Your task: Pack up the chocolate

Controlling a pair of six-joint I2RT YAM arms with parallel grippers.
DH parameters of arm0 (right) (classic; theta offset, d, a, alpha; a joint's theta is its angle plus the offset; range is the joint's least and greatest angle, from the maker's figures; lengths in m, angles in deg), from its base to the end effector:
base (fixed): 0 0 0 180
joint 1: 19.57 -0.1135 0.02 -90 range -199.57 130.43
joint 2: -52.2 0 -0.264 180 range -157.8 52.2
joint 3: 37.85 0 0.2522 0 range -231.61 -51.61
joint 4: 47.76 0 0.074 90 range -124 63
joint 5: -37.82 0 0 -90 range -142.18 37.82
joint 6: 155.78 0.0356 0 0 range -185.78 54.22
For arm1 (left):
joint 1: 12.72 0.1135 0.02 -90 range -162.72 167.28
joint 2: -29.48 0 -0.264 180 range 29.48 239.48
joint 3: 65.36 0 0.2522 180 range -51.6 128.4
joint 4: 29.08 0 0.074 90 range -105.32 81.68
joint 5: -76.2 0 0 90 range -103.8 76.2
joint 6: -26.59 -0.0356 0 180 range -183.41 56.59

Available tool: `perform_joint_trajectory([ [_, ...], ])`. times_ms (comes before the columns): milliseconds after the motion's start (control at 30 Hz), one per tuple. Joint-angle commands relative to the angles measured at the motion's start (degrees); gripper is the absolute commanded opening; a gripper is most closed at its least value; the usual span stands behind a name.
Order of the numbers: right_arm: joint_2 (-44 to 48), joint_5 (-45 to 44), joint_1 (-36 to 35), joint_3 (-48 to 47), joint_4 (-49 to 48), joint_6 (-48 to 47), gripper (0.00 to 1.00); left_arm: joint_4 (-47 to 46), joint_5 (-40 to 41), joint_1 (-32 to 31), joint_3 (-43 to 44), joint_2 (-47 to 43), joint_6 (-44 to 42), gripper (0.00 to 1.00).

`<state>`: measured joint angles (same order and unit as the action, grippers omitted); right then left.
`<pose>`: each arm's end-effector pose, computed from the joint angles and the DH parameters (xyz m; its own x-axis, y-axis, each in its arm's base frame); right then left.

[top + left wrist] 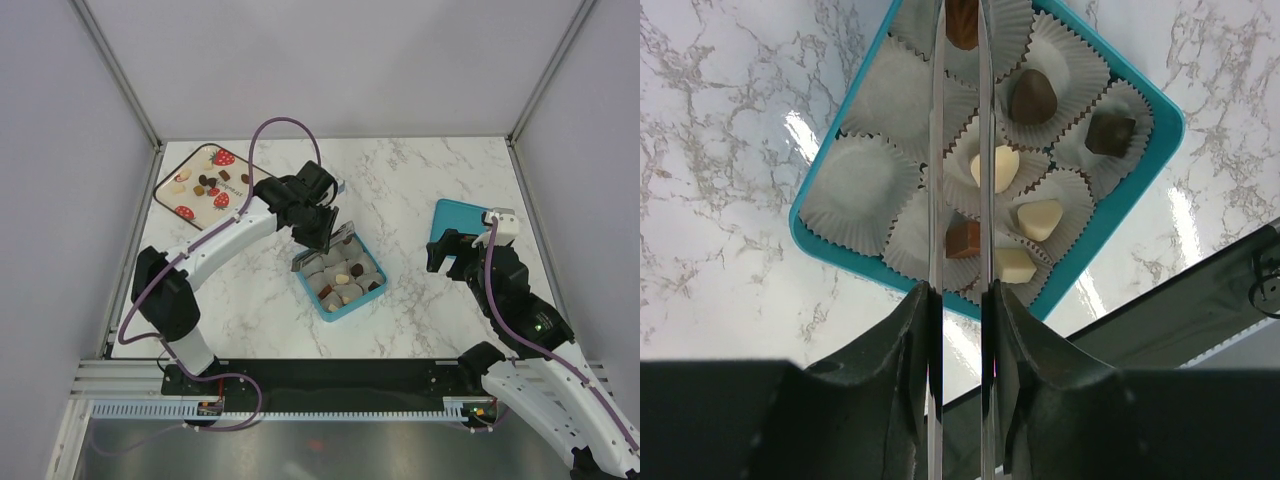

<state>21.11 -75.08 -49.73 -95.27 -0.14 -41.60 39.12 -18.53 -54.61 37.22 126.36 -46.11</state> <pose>0.1103 0.0480 0.3229 -0.3476 0.2344 -0.9079 -0.0076 0.9675 0.2528 0.2609 -0.2380 0.3035 -0.8368 0.3524 -0.4191 0.4660 0.8602 -0.2071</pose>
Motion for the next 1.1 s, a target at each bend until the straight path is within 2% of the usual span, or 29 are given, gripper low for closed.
perform_joint_trajectory([
  [0,0.2,-1.3,0.0,-1.3,-0.6,-0.2,0.97,-2.8,0.0,-0.4,-0.2,0.4,1.6,0.35],
  [467,0.5,-1.3,0.0,-1.3,-0.6,-0.2,0.97,-2.8,1.2,-0.5,0.0,0.9,1.4,0.46],
  [667,0.4,-1.3,0.0,-1.6,-0.6,-0.1,0.97,-2.5,3.2,-0.4,0.8,-0.1,1.0,0.47],
  [833,0.2,-0.8,0.0,-2.0,-0.6,-0.2,0.97,1.9,9.1,-0.3,7.6,-0.8,0.4,0.46],
  [933,0.2,-0.5,0.0,-2.2,-0.6,0.0,0.97,3.6,11.6,1.0,11.4,-0.7,-0.2,0.45],
  [1067,0.3,-0.1,0.0,-2.1,-0.6,0.0,0.97,4.3,11.4,7.8,12.2,-1.1,0.0,0.45],
])
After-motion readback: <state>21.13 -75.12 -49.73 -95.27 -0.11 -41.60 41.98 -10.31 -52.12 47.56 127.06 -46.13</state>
